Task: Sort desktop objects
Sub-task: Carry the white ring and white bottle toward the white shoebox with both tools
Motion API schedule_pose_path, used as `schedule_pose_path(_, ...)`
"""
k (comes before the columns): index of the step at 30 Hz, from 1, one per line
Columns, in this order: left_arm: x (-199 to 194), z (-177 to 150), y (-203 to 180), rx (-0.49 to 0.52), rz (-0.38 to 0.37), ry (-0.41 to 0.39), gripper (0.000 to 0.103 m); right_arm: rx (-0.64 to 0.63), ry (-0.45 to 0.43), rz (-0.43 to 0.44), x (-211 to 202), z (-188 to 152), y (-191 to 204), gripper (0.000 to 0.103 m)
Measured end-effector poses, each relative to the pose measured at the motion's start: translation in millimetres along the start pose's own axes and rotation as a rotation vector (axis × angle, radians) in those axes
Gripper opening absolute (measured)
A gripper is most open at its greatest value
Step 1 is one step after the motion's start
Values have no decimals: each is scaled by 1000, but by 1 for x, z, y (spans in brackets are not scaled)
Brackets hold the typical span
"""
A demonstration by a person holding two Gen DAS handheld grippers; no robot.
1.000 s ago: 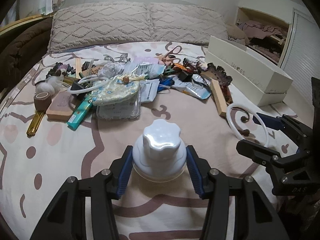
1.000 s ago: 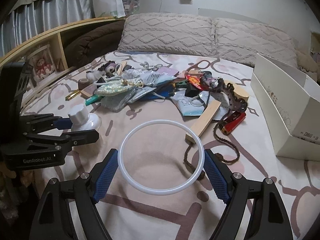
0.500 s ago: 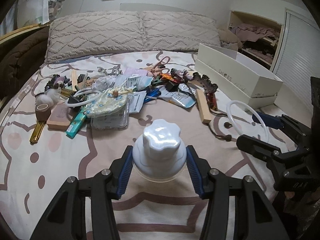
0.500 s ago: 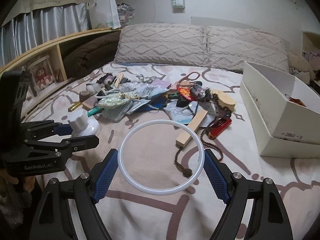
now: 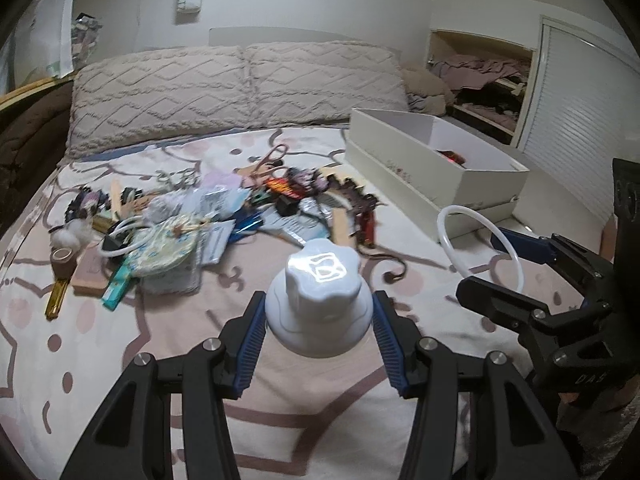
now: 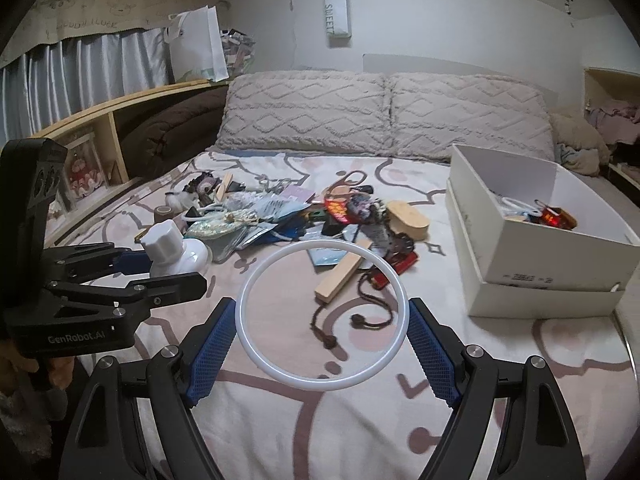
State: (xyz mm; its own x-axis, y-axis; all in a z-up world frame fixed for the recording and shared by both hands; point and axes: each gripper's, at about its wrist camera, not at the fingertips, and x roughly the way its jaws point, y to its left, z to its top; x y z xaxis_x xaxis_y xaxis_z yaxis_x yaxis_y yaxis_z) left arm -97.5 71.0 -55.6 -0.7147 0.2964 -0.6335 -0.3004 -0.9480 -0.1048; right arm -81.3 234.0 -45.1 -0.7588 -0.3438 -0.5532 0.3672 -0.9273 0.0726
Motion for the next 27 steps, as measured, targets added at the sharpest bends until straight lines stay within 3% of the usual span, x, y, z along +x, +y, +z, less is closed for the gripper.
schedule_pose_path(9, 11, 19, -37, 25, -61, -14, 52, 45, -24, -19, -24, 4, -37, 84)
schedule_pose_path(27, 55, 75, -95, 84, -143, -51, 52, 76, -108, -168, -49, 32, -128, 84)
